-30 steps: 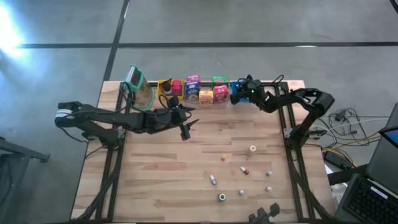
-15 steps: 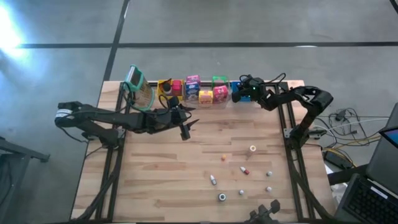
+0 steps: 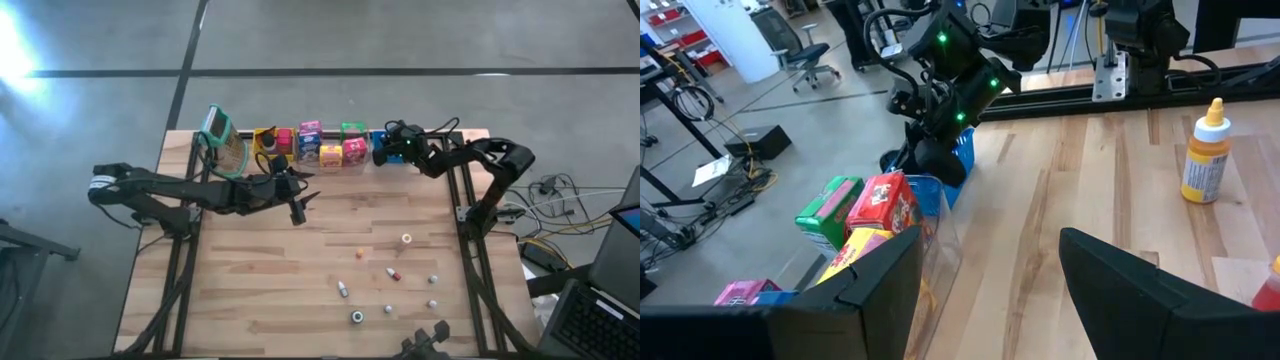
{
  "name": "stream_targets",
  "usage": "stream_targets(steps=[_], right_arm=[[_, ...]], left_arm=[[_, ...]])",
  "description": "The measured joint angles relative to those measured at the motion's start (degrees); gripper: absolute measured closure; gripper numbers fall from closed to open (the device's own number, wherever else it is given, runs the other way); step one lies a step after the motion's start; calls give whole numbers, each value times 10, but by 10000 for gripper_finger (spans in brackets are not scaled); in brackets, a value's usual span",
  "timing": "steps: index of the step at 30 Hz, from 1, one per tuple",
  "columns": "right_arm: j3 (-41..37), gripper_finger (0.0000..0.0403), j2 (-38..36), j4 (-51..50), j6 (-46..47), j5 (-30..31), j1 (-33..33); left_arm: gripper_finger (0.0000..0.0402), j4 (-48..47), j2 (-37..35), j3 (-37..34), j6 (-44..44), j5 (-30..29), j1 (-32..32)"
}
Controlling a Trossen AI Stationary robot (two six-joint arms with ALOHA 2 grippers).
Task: Pick & Place Kitchen Items
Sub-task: Put the left purple bottle into the blue bin, then put the orange bottle into the blue bin
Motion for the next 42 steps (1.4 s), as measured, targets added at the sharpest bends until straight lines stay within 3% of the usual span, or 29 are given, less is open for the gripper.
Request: stream_targets(steps=[12, 25, 35, 42], right_arm=[[1, 351, 36, 26, 5, -13, -3], [2, 294, 34, 27, -6, -13, -3], [2, 263, -1, 7, -25, -13, -2], [2, 242, -67, -43, -35, -13, -2]], left_arm=[[161, 0, 0, 0, -2, 0, 0], [161, 0, 0, 0, 1, 0, 0], [161, 0, 0, 0, 1, 0, 0], [161, 0, 0, 3, 1, 0, 0]])
